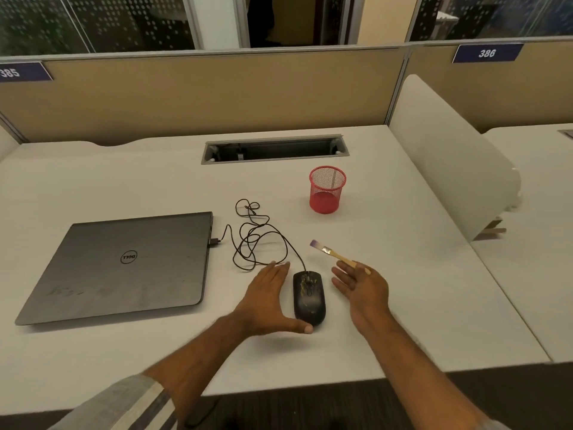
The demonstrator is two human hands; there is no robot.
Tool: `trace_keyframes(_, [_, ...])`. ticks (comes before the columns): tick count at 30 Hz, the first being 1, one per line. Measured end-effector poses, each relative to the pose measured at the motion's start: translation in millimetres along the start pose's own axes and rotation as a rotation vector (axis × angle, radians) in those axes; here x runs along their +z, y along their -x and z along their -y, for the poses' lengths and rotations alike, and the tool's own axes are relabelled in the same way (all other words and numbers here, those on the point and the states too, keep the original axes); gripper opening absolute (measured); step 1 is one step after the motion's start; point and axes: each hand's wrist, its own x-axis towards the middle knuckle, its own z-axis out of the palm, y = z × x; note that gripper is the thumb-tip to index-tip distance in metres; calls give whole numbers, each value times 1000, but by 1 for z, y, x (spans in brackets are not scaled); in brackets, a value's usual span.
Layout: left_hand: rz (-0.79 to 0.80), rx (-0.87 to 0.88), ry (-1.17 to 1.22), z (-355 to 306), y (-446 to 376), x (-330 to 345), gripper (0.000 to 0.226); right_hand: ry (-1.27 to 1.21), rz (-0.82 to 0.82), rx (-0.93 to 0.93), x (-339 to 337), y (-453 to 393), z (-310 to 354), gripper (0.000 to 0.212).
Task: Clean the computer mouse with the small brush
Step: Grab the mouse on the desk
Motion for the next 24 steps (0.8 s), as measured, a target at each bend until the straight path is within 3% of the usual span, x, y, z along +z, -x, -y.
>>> trace_keyframes(5, [78,20,-52,2,-6,-1,144,43,-20,38,3,8,-9,21])
trace_keyframes(13, [-22,-5,38,-10,-5,8,126,160,-8,26,6,15,-14,24])
trace_keyframes(24, [-150,-103,189,-39,16,18,121,190,97,-19,-5,17,0,21])
